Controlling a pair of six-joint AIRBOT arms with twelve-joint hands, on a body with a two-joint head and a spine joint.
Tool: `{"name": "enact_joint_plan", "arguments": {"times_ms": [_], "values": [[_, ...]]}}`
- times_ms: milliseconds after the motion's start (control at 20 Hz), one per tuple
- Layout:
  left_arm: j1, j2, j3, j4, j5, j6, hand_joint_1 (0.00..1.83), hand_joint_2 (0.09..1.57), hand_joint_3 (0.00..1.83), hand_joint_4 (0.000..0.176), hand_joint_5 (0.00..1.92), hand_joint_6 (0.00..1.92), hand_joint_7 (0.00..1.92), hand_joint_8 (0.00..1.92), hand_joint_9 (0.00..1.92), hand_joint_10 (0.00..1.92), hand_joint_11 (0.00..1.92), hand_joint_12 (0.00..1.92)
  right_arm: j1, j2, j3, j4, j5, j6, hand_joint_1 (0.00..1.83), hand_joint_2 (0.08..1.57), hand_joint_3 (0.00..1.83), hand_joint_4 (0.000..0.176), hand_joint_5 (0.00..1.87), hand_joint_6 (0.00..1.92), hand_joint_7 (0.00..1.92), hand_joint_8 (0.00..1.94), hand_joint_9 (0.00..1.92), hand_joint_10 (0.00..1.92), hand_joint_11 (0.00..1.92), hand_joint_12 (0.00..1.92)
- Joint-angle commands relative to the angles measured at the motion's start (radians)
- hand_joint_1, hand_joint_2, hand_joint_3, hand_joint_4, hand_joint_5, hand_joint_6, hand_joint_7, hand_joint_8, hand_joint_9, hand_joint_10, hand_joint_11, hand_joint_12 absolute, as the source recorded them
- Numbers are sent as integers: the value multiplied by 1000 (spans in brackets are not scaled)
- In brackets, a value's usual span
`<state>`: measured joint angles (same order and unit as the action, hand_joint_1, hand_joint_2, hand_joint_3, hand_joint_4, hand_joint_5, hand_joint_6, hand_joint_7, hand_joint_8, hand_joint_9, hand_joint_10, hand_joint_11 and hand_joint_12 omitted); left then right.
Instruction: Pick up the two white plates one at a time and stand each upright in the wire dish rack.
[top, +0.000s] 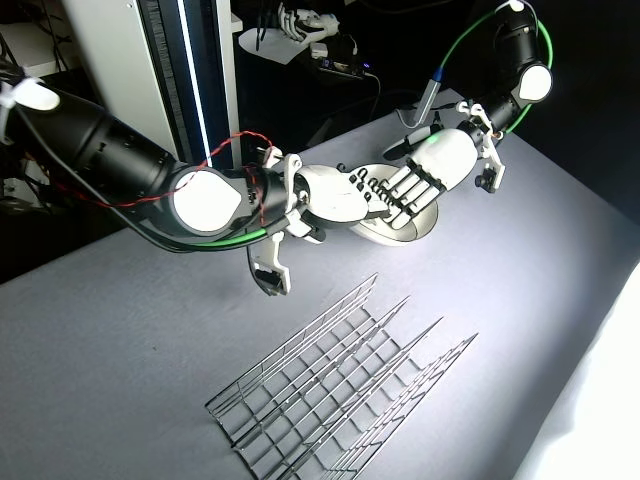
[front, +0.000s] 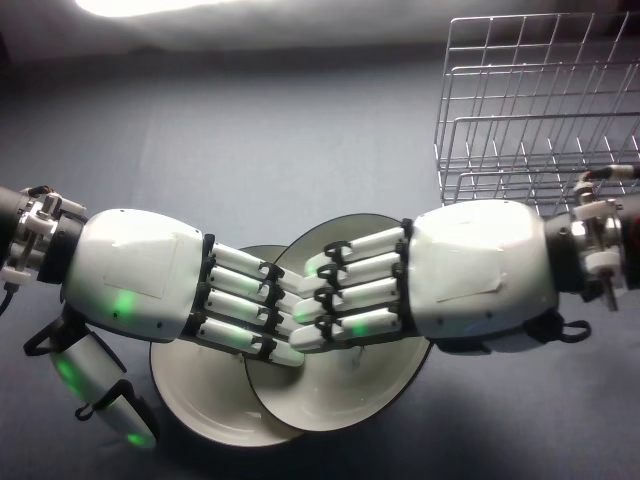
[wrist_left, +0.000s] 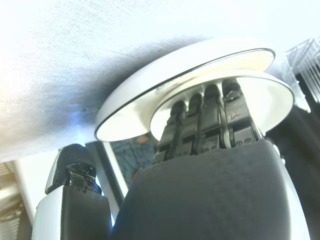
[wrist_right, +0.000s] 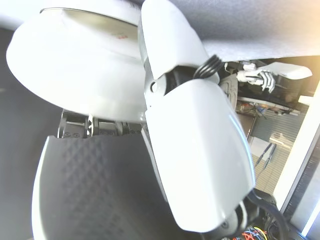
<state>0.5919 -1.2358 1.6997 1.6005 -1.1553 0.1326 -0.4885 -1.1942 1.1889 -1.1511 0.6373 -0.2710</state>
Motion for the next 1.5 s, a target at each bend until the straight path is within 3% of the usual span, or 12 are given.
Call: {"name": "enact_joint_plan", "arguments": {"times_ms": [0, 150, 350, 450, 500, 600, 650, 700, 850, 1250, 1450], "values": [[4, -12, 6, 2, 63, -2, 0, 1103, 14, 0, 0, 0, 0, 0, 0, 0, 0, 0, 13, 0, 1, 48, 63, -2, 1429, 1150, 4, 0, 0, 0, 0, 0, 0, 0, 0, 199], [4, -11, 7, 2, 63, -2, 0, 1100, 10, 0, 0, 0, 0, 0, 0, 0, 0, 0, 17, -12, 3, 48, 54, -2, 1432, 1177, 6, 0, 0, 0, 0, 0, 0, 0, 0, 415], [4, -12, 10, 2, 63, -2, 0, 1102, 9, 0, 0, 0, 0, 0, 0, 0, 0, 0, 15, -15, 3, 48, 46, -2, 1558, 1241, 4, 0, 351, 27, 319, 19, 328, 46, 0, 1079], [4, -12, 11, 2, 63, -2, 0, 1102, 9, 0, 0, 0, 0, 0, 0, 0, 0, 0, 15, -15, 3, 48, 44, -2, 1510, 1223, 0, 0, 504, 19, 483, 8, 536, 46, 131, 1140], [4, -12, 11, 2, 63, -2, 0, 1101, 8, 0, 0, 0, 0, 0, 0, 0, 0, 0, 14, -15, 3, 48, 44, -2, 1767, 1165, 10, 0, 600, 42, 581, 31, 650, 73, 442, 1587], [4, -11, 11, 2, 63, -2, 0, 1098, 6, 0, 0, 0, 0, 0, 0, 0, 0, 0, 13, -15, 3, 48, 43, -2, 1828, 1109, 5, 0, 769, 26, 797, 18, 823, 47, 607, 1588], [4, -11, 11, 2, 63, -2, 0, 1107, 10, 0, 0, 0, 0, 0, 0, 0, 0, 0, 14, -15, 3, 48, 42, -2, 1550, 1127, 54, 0, 735, 1012, 853, 816, 806, 975, 757, 1609], [4, -11, 11, 2, 64, -2, 0, 1098, 5, 0, 0, 0, 0, 0, 0, 0, 0, 0, 15, -15, 3, 48, 43, -2, 1498, 1134, 13, 0, 753, 1144, 934, 915, 863, 1067, 787, 1603], [4, -8, 6, 2, 66, -12, 0, 1099, 5, 0, 0, 0, 0, 0, 0, 0, 0, 0, 19, -13, 3, 49, 44, -2, 1492, 1087, 0, 0, 861, 1040, 1058, 764, 1001, 888, 891, 1470], [-60, 56, -38, -7, 58, -54, 0, 1089, 0, 0, 0, 0, 0, 0, 0, 0, 0, 0, 66, -1, 3, 68, 61, -2, 1491, 1094, 0, 0, 901, 1034, 1055, 755, 949, 956, 843, 1510], [-143, 140, -83, -42, 54, -111, 0, 1098, 2, 0, 0, 0, 0, 0, 0, 0, 0, 0, 111, 27, -10, 130, 89, -1, 1491, 1096, 0, 0, 874, 1069, 1053, 764, 948, 954, 848, 1505]]}}
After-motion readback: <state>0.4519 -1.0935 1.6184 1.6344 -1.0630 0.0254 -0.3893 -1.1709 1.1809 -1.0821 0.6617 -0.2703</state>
